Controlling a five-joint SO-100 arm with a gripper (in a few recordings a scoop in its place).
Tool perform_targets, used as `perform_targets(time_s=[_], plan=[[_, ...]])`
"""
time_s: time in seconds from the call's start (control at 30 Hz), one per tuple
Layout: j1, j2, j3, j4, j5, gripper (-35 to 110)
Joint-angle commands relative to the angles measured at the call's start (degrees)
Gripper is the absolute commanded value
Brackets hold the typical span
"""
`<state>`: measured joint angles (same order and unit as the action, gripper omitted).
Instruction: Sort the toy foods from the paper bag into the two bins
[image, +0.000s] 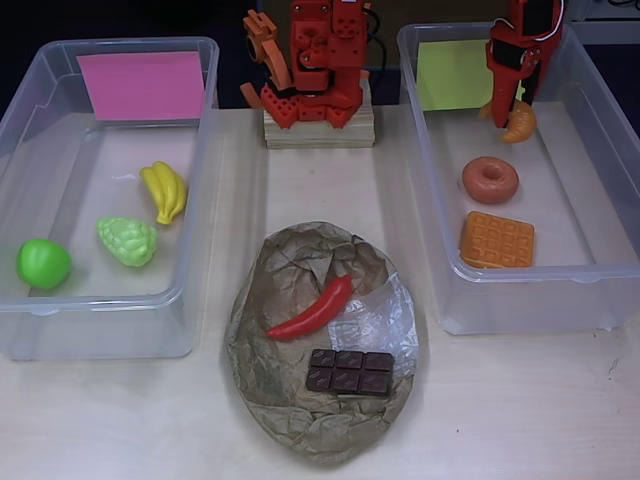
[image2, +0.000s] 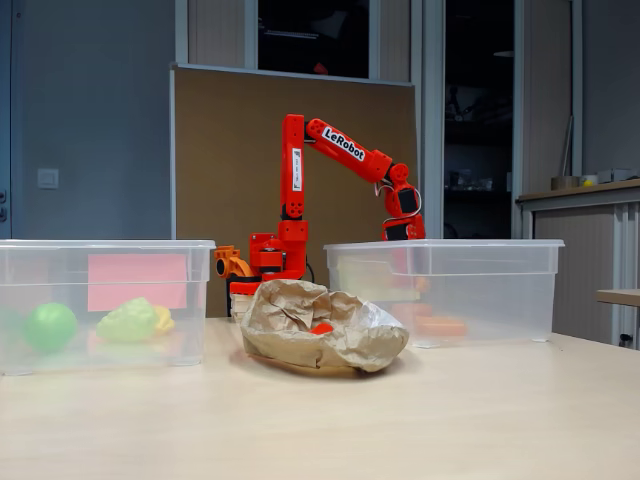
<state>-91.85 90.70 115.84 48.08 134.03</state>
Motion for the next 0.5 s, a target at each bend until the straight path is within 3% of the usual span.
perform_targets(time_s=[0.0,0.33,0.47], plan=[[-0.8,-0.8,0.9,-1.2,0.6,26],[-1.5,-4.8,0.6,-5.4,2.4,29],[-0.1,-1.8,-2.5,3.2,-1.4,29]])
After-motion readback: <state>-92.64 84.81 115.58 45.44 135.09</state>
